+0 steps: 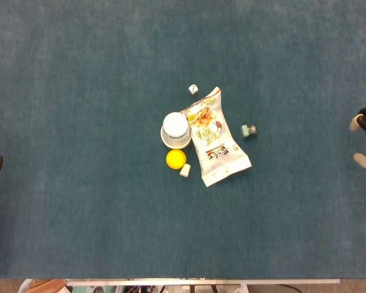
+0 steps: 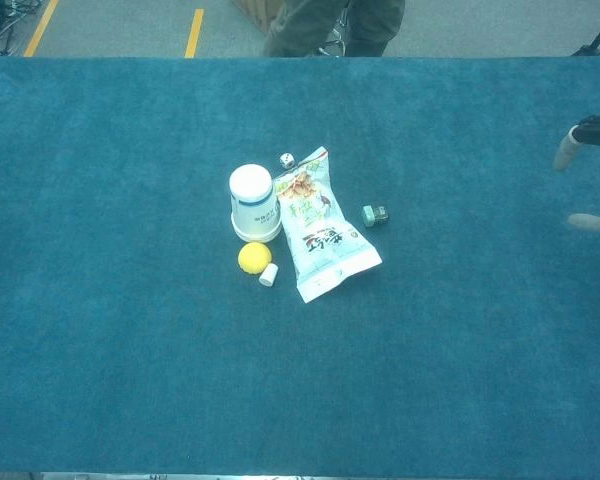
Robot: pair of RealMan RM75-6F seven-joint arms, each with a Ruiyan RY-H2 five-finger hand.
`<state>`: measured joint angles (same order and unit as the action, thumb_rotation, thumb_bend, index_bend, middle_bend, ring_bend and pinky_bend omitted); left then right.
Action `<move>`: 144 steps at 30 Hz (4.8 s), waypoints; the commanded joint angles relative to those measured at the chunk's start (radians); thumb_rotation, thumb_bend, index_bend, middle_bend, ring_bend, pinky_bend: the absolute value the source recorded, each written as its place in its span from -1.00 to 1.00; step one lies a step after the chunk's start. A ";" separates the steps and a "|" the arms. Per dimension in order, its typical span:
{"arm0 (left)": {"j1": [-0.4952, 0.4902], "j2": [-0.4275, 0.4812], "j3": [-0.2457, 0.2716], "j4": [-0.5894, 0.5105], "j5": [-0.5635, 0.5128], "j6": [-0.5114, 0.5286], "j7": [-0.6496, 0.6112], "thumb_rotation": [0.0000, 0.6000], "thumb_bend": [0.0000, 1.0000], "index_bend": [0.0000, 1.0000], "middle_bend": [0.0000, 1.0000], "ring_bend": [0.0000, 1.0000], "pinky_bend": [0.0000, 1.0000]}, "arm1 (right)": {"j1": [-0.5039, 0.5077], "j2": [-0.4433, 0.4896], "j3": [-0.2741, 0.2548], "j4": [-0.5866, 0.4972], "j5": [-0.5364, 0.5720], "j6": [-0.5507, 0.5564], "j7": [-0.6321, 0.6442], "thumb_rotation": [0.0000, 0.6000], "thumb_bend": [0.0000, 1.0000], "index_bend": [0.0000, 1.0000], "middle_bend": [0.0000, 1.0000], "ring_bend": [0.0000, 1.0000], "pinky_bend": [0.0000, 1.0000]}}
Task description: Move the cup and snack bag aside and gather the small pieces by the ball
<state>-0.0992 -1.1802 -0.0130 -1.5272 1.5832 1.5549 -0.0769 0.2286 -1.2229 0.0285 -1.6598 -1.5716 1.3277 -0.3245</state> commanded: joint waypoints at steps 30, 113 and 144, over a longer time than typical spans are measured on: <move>0.008 0.010 -0.009 0.026 -0.012 -0.008 -0.067 1.00 -0.38 0.10 0.00 -0.34 -0.01 | 0.188 -0.178 0.047 0.156 -0.057 -0.147 0.165 1.00 -1.00 -0.08 -0.18 -0.38 -0.16; 0.022 -0.078 -0.027 0.232 -0.083 -0.059 -0.298 1.00 -0.38 0.10 -0.01 -0.33 -0.01 | 0.763 -0.698 0.070 0.789 -0.074 -0.294 0.670 1.00 -1.00 0.41 0.27 0.08 0.23; 0.004 -0.059 -0.035 0.163 -0.079 -0.074 -0.217 1.00 -0.38 0.10 -0.01 -0.33 -0.01 | 0.583 -0.250 0.082 0.295 0.029 -0.181 0.201 1.00 -1.00 0.41 0.27 0.08 0.23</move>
<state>-0.0937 -1.2397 -0.0474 -1.3636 1.5039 1.4821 -0.2951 0.8277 -1.4912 0.1163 -1.3500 -1.5561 1.1533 -0.1043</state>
